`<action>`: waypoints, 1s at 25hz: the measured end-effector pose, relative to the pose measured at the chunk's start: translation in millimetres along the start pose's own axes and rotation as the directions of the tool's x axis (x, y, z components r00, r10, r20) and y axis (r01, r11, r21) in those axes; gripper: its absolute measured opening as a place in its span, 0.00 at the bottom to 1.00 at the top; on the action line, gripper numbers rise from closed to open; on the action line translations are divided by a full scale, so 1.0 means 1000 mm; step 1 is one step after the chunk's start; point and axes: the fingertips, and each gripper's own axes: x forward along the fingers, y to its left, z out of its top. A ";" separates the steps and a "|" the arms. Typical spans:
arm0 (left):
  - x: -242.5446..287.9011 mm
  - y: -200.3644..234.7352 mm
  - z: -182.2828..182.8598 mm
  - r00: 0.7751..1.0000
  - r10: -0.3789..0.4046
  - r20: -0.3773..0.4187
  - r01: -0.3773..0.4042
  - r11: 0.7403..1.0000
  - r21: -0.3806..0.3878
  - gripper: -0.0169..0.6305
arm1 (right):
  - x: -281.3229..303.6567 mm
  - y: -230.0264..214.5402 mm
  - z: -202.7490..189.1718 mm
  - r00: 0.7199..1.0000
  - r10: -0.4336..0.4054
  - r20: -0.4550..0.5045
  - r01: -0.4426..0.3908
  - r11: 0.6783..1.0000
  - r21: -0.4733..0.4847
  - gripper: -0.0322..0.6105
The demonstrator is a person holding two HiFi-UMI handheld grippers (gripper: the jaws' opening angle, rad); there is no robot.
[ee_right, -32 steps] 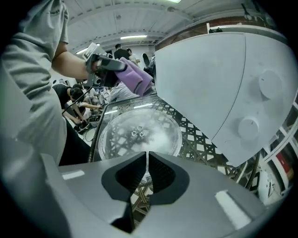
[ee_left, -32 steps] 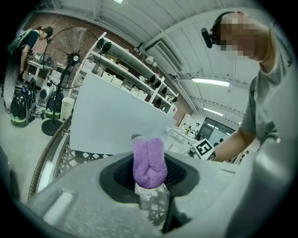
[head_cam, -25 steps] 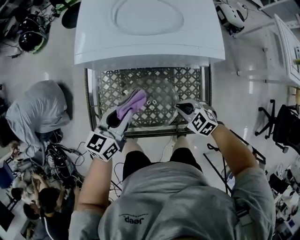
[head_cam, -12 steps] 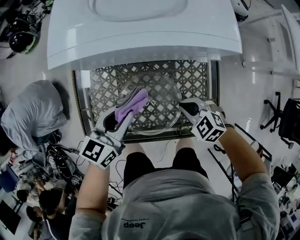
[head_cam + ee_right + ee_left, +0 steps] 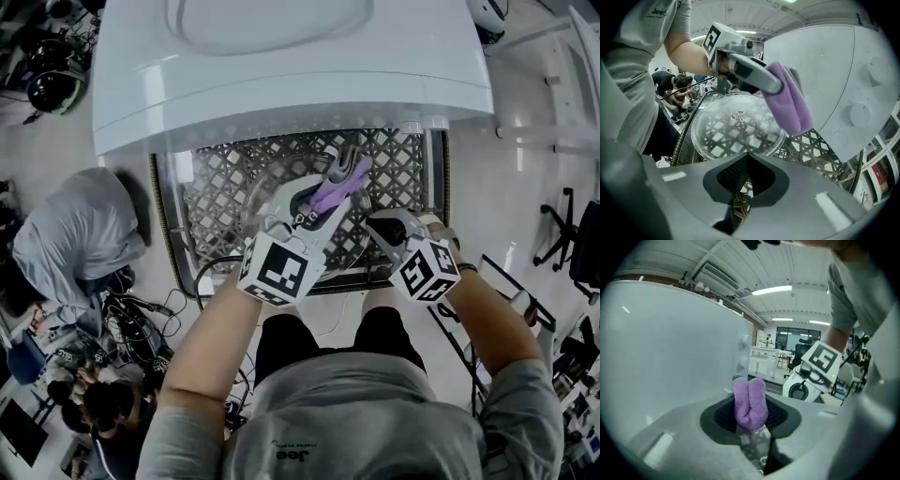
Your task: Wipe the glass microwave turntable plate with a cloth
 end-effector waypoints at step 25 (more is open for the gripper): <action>-0.039 0.067 -0.083 0.917 0.183 -0.353 -0.132 0.977 0.166 0.19 | 0.000 0.000 0.000 1.000 -0.023 -0.016 0.023 1.000 0.010 0.06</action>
